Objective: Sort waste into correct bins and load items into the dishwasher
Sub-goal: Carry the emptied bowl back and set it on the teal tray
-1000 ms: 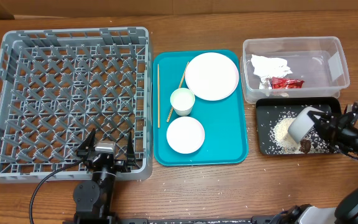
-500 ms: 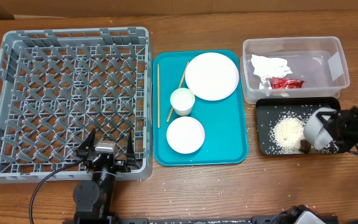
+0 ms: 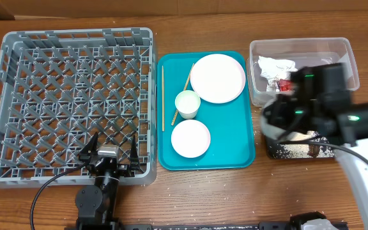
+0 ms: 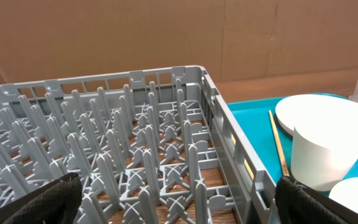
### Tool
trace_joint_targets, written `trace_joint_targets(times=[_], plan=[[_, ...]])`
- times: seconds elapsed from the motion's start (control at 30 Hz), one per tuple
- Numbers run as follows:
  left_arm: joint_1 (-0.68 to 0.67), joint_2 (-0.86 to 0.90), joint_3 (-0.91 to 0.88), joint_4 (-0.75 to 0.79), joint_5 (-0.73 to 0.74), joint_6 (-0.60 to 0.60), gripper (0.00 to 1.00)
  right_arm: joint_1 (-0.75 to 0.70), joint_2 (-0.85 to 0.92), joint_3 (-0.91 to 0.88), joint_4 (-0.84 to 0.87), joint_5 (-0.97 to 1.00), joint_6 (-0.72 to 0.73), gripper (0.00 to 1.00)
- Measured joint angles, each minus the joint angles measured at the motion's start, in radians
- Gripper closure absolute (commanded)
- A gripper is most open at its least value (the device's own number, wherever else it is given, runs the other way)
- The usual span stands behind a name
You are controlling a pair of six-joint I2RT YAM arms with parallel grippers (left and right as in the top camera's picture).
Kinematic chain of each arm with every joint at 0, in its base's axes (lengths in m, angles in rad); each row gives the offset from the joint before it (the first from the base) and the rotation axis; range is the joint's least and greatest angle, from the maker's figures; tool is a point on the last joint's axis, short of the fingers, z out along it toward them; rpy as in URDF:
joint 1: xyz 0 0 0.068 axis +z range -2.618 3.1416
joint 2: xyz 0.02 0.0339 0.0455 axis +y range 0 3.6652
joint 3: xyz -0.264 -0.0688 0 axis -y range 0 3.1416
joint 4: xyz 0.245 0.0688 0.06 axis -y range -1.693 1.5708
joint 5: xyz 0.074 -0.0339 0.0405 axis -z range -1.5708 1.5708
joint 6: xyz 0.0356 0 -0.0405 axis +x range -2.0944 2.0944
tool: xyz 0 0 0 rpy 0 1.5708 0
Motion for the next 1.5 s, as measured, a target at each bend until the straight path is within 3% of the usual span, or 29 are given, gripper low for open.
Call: trace_joint_targets(times=[0.2,0.4,0.87,1.0,1.07,1.33,1.5], plan=[[0.0,0.0,0.0,0.0,0.0,0.0,0.0,0.25,0.176,0.002,0.053,0.137,0.068,0.96],[0.0,0.0,0.0,0.0,0.0,0.0,0.0,0.342,0.349,0.002,0.128,0.184,0.089,0.96],[0.0,0.0,0.0,0.0,0.0,0.0,0.0,0.359,0.539,0.002,0.225,0.206,0.111,0.94],[0.0,0.0,0.0,0.0,0.0,0.0,0.0,0.359,0.552,0.002,0.238,0.208,0.111,0.76],[0.0,0.0,0.0,0.0,0.0,0.0,0.0,0.359,0.552,0.002,0.244,0.211,0.117,0.72],[0.0,0.0,0.0,0.0,0.0,0.0,0.0,0.359,0.552,0.015,0.238,0.18,0.115,0.7],[0.0,0.0,0.0,0.0,0.0,0.0,0.0,0.359,0.552,0.148,0.145,0.162,0.114,0.69]])
